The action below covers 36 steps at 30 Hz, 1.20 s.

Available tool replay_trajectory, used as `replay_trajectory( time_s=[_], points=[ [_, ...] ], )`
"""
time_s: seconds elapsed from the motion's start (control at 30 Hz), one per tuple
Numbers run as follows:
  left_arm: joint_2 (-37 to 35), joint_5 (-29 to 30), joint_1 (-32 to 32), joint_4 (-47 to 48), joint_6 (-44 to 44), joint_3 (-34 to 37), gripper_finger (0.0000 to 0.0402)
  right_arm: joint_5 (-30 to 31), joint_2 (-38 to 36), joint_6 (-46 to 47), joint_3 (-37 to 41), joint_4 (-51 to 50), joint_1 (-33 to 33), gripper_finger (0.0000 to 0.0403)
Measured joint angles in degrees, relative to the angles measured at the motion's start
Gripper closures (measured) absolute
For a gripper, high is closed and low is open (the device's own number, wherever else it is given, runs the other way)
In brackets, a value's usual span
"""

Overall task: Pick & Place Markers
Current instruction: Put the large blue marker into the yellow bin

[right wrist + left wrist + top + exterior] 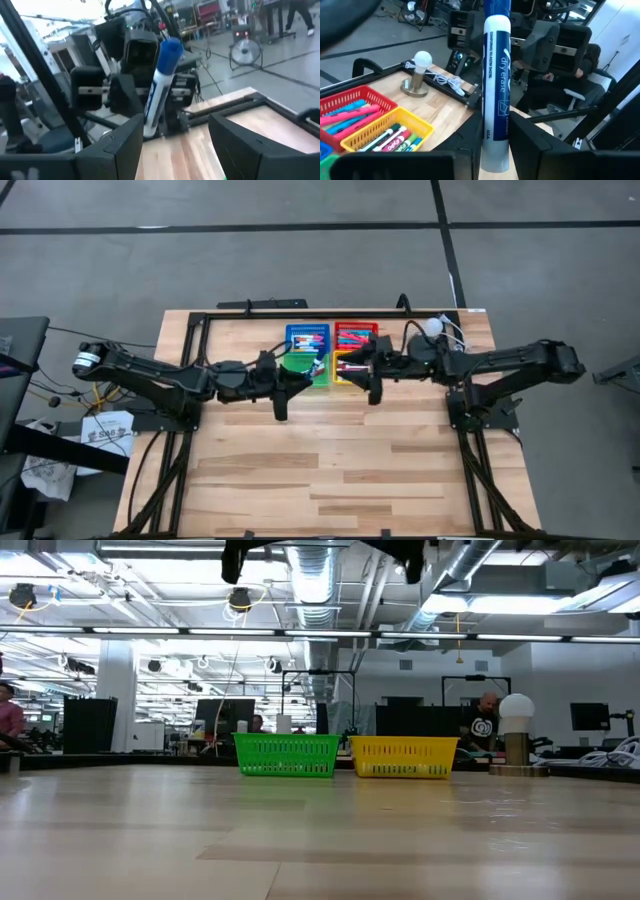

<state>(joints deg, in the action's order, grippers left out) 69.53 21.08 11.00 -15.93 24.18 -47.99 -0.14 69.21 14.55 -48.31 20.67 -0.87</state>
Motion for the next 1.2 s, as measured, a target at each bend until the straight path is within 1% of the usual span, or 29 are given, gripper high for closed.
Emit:
replay_trajectory(
  time_s=[0.1,0.3,0.43,0.67,0.8,0.87,1.03,1.2],
  points=[
    [0.5,0.2,0.0,-0.1,0.0,0.0,0.0322,0.0,3.5,0.0,0.0,5.5,-0.4,0.0186],
    [0.7,0.3,0.0,-0.8,0.0,0.0,0.0321,0.0,9.0,0.5,-0.1,11.5,-1.2,0.0186],
    [0.7,0.4,0.0,-0.9,0.0,0.0,0.0321,-0.4,11.7,0.5,-2.6,12.1,-1.6,0.0186],
    [0.7,0.4,-0.2,-1.3,-0.4,0.0,0.0321,-4.6,14.4,-0.1,-6.7,12.1,-2.8,0.0186],
    [0.8,0.3,-0.2,-0.8,-0.4,0.0,0.0321,-6.8,13.8,0.0,-6.9,9.5,-4.0,0.0186],
    [0.8,0.4,-0.2,-0.9,-0.4,0.0,0.0321,-8.5,12.5,0.0,-6.8,5.7,-4.7,0.0186],
    [0.8,1.3,-0.2,-0.8,-0.4,0.0,0.0321,-11.2,9.3,0.0,-6.8,0.6,-5.6,0.0186],
    [0.8,1.4,-0.2,-0.9,-0.4,0.0,0.0321,-11.5,7.9,-0.1,-6.8,1.8,-5.6,0.0186]
  ],
)
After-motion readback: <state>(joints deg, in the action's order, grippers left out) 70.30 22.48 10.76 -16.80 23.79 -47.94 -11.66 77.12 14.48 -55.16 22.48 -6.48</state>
